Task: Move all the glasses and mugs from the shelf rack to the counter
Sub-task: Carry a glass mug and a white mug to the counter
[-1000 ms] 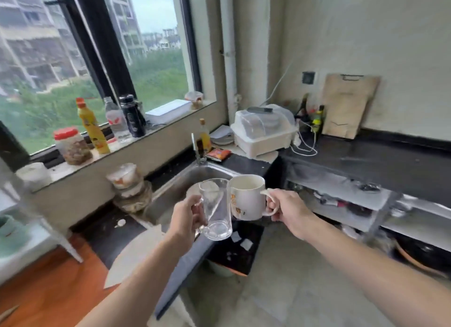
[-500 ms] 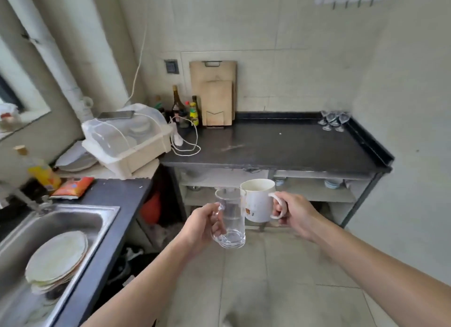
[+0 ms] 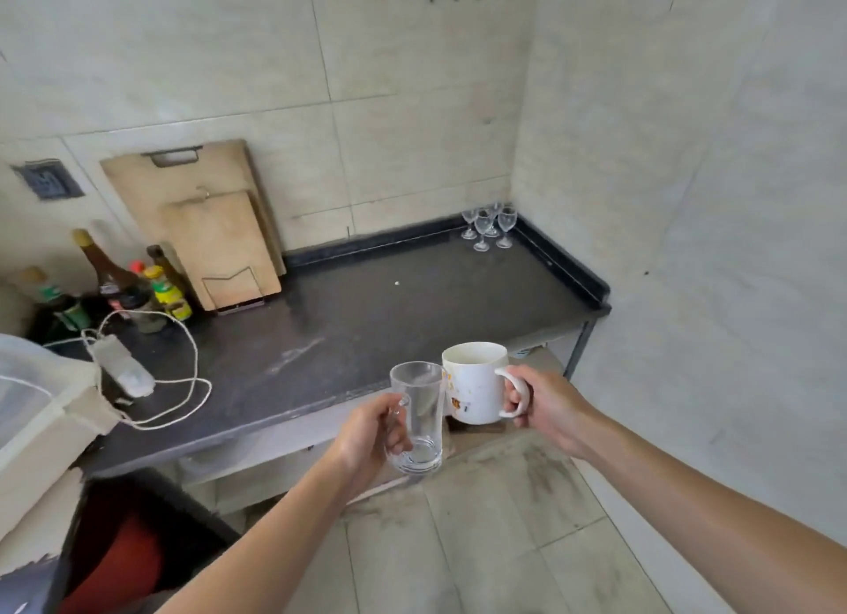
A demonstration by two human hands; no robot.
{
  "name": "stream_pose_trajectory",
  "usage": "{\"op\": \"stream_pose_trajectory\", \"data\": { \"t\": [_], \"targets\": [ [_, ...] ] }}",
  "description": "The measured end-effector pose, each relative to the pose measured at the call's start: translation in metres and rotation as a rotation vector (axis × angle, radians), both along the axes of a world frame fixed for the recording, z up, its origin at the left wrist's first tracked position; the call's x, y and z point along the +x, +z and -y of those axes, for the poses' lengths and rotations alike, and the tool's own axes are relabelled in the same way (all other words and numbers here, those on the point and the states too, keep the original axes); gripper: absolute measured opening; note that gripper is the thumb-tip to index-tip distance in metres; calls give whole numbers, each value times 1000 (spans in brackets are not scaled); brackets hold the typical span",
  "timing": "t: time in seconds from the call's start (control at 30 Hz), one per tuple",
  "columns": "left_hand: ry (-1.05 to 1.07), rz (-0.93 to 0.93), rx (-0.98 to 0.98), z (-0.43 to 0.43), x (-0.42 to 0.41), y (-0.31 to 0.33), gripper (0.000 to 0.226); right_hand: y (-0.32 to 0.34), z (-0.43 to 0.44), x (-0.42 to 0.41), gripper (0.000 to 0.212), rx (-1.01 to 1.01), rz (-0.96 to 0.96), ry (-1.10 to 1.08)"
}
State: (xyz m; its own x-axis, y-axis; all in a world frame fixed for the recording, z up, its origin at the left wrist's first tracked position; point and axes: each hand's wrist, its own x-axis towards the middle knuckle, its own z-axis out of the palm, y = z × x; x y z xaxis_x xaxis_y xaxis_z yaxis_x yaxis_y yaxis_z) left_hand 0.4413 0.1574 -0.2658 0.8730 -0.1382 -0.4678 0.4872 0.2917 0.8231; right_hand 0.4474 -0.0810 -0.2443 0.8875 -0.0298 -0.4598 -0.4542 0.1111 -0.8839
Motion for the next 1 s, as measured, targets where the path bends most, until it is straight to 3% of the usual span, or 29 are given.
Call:
{"op": "stream_pose_trajectory", "data": {
  "t": [0.23,0.33,0.47,0.77,1.0],
  "targets": [
    [-10,-6,39,58,123,-24,32,-30,57,125,33,-36,-29,30],
    [10,-29,76,81,177,-28,27,-35,79,181,36,-75,-53,73],
    [4,-60,137,100,235,-26,27,-34,97,252,28,-126,-71,146],
    [116,-82,198,101,353,-40,43,-52,91,387,27,-229,-95,231],
    [-22,-70,393,80,478,-69,43,-80,72,504,27,-309,-129,204]
  ]
}}
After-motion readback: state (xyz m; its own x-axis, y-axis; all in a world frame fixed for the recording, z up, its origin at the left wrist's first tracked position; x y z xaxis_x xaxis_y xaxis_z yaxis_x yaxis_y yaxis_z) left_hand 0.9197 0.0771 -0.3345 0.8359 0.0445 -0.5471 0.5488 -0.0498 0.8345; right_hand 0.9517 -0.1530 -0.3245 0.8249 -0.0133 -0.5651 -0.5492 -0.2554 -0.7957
